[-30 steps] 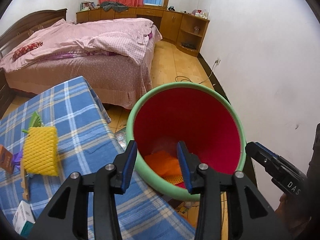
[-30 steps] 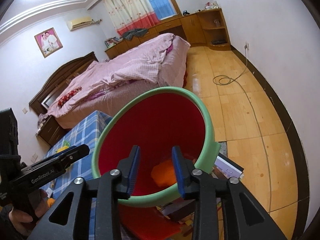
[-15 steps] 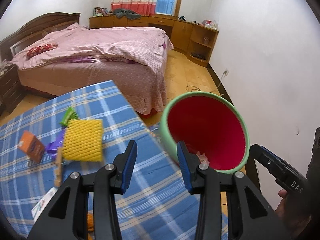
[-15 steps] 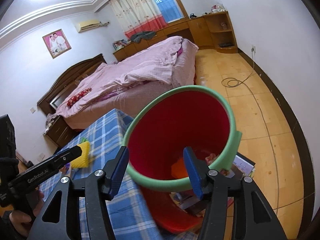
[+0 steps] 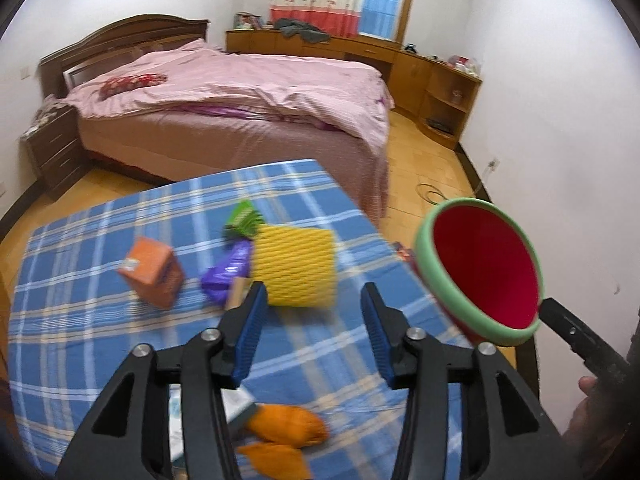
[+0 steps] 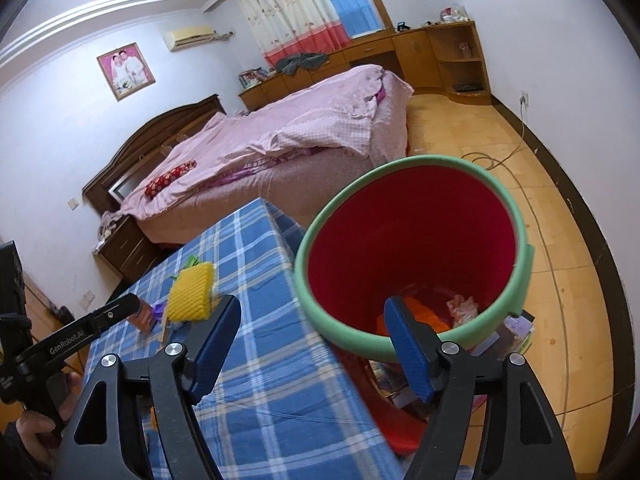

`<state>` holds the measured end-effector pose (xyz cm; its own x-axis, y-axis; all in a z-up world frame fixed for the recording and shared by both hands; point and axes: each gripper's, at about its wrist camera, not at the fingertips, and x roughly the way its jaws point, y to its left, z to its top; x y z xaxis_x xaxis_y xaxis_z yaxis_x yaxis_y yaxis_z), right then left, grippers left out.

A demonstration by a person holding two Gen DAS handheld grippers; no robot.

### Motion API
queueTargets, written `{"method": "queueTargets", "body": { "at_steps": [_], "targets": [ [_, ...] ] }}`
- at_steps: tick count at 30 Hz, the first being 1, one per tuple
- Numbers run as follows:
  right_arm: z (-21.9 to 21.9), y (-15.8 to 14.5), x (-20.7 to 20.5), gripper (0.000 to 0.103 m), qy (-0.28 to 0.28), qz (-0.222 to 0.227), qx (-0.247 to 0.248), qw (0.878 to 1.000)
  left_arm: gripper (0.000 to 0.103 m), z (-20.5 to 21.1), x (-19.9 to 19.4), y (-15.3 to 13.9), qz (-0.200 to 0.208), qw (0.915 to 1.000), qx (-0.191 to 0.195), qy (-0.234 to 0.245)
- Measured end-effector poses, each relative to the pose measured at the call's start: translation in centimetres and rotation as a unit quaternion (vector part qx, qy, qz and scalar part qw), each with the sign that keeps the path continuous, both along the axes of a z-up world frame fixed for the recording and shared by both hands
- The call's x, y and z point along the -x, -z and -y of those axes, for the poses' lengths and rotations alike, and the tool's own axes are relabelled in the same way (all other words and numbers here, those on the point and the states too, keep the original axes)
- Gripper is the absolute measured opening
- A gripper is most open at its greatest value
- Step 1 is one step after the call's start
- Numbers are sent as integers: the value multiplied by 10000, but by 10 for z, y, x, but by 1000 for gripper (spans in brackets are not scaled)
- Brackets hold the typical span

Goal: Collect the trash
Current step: 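Grasp the orange cardboard box with the left tool while the right tool moves toward the yellow foam net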

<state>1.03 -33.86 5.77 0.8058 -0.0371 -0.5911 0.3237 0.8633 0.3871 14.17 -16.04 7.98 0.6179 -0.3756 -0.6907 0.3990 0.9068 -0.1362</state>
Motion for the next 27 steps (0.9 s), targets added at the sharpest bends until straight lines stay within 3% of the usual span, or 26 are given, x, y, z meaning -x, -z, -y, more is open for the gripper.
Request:
{"method": "queueTargets", "body": {
  "at_steps": [14, 27],
  "targets": [
    [-31, 14, -36, 77, -184, -215, 126, 9995, 61, -74, -62, 19, -38, 9967, -315, -748],
    [-35, 31, -60, 77, -243, -467, 153, 9985, 61, -90, -111, 60, -447, 9939, -510, -872]
  ]
}}
